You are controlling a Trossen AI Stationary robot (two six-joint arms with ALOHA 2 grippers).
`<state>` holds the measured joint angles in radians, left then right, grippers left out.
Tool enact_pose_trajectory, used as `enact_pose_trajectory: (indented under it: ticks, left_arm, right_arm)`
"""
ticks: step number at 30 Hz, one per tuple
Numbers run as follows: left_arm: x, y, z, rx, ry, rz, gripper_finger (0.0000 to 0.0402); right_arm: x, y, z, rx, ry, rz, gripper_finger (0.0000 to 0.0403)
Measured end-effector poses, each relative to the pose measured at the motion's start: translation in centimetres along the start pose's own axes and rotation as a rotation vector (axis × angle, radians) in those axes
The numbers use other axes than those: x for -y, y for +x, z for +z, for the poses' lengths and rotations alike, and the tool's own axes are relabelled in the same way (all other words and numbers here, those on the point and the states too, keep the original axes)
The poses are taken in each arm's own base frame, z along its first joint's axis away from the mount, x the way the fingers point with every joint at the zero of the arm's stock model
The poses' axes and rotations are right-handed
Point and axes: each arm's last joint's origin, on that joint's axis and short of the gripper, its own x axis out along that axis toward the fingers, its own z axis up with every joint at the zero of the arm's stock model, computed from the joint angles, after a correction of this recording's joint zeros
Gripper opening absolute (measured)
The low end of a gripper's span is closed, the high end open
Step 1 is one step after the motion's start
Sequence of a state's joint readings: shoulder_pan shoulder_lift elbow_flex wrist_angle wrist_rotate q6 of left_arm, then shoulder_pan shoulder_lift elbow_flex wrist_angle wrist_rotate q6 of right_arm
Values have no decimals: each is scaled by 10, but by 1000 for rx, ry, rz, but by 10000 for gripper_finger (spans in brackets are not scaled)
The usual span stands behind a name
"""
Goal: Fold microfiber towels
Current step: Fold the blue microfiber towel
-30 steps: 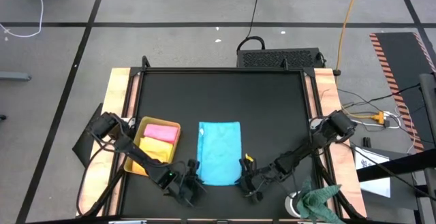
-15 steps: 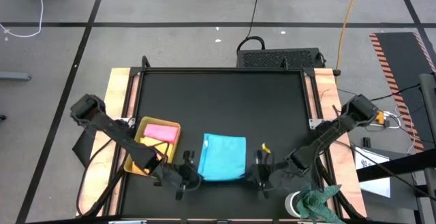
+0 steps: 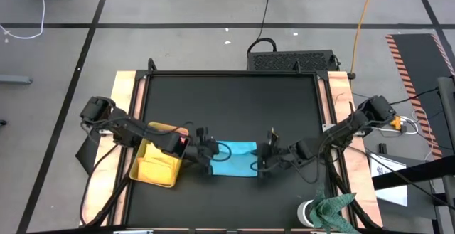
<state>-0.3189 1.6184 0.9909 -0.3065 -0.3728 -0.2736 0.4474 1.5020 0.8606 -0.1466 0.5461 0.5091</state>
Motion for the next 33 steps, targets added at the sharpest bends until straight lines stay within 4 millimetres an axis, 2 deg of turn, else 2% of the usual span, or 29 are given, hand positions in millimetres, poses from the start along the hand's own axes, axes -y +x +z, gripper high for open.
enact_pose_trajectory:
  ticks: [3,9,12,14,17,23,28,33]
  left_arm:
    - [2,-3,1,-2,-1,-48,10]
    - [27,-24,1,3,38,-364,11]
    - [33,-28,4,39,42,-406,12]
    - [33,-28,4,45,44,-375,6]
    - [24,-24,3,48,34,-242,7]
    - [-4,-8,6,17,16,-69,7]
    - [-21,21,3,-38,19,-20,14]
    - [-31,46,-4,-88,8,15,18]
  right_arm:
    - [0,-2,3,-15,0,86,2]
    - [-26,-19,8,-34,-17,511,2]
    - [-34,-27,12,9,-42,625,2]
    - [-32,-30,13,33,-31,585,2]
    - [-21,-27,11,18,-6,418,2]
    - [14,-6,2,-76,95,186,2]
    - [42,12,-12,-115,163,94,2]
    - [58,22,-19,-108,203,87,2]
